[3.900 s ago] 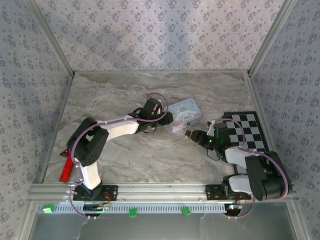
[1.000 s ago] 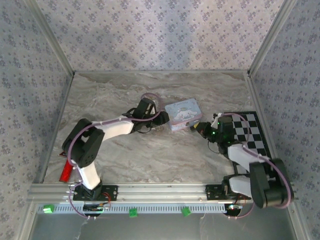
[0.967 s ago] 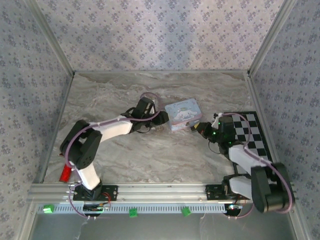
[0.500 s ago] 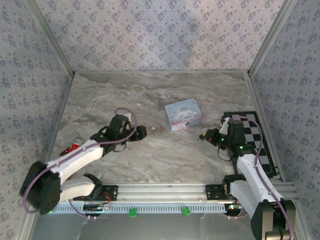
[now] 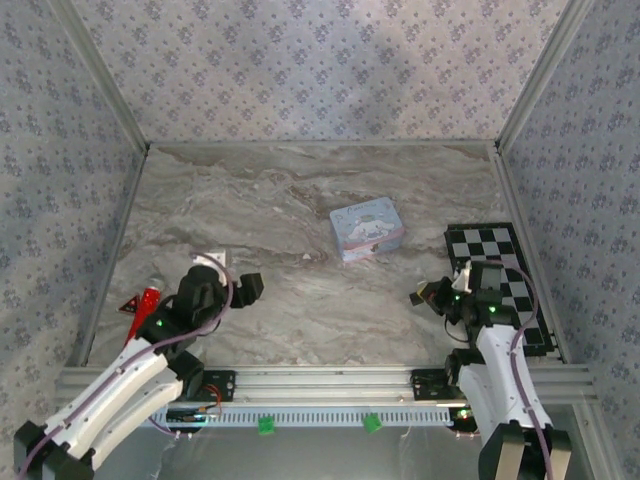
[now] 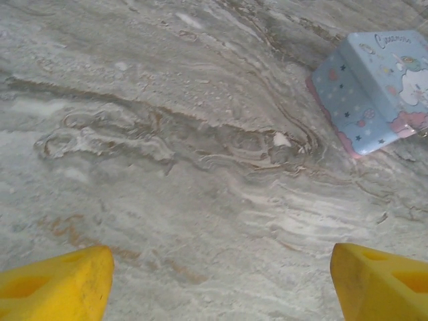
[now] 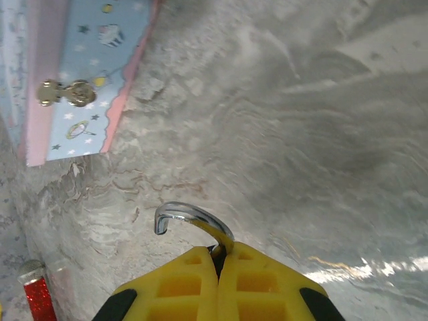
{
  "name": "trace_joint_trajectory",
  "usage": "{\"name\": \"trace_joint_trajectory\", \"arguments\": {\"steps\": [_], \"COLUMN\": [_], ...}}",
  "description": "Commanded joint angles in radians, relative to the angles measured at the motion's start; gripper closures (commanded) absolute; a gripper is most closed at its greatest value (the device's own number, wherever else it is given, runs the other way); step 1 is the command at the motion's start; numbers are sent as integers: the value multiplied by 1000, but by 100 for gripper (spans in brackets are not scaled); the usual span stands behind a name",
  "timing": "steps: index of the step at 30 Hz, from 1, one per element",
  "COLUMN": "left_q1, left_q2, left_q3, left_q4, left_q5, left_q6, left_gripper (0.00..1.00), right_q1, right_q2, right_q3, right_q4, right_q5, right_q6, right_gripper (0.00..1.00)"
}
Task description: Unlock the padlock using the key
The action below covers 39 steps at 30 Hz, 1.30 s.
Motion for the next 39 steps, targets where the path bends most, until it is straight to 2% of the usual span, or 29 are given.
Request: {"name": "trace_joint_trajectory", "arguments": {"steps": [1, 7, 16, 26, 35, 39], "left_q1": [10, 12, 12, 12, 12, 12], "left_q2": [-100, -222, -236, -255, -271, -273], "left_q3": [-46, -71, -74, -78, -84, -86], "left_q4": [-22, -49, -55, -59, -52, -44], "left_q5": [-42, -42, -29, -39, -48, -47], "left_q6": [15, 29, 32, 25, 20, 20], "left_gripper": [15, 11, 10, 10, 9, 9], "right_q1": [-32, -88, -105, -105, -103, -103], "right_q2": [-22, -2, 10, 4, 2, 0], "right_q3": [-52, -85, -155, -151, -136, -118], "right_q4": [-3, -6, 70, 8, -6, -23], "right_q5": [-62, -72, -43, 61, 81, 89], "right_q6": [78, 91, 134, 131, 128, 122], "right_gripper": [96, 96, 96, 99, 79, 67]}}
